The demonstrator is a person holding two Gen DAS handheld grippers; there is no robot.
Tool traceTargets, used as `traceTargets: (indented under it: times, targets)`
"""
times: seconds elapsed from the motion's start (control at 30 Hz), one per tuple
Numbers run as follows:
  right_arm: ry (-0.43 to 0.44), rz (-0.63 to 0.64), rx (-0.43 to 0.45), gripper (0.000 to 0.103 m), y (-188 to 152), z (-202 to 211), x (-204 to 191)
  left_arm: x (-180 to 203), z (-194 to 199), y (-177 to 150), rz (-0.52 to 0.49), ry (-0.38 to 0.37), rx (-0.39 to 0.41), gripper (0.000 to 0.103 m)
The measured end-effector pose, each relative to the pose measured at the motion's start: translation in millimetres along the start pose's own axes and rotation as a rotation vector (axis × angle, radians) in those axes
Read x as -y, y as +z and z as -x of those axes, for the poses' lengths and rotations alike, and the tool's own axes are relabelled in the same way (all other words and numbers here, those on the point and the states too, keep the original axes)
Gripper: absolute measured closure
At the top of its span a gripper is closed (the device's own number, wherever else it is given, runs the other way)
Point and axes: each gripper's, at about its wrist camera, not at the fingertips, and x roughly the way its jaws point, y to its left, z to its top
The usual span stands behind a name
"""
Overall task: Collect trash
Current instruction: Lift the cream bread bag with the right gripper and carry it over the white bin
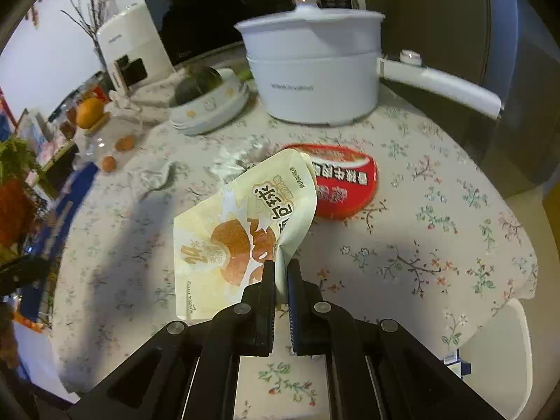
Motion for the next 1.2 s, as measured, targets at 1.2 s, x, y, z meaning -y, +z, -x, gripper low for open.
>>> traceTargets:
  times: [1.2]
  targets:
    - [-0.330,-0.177,0.010,0.096,-103.9,138.6,169.7,113.4,-16.5,-32.4,-0.185,-0.160,-0.038,0.008]
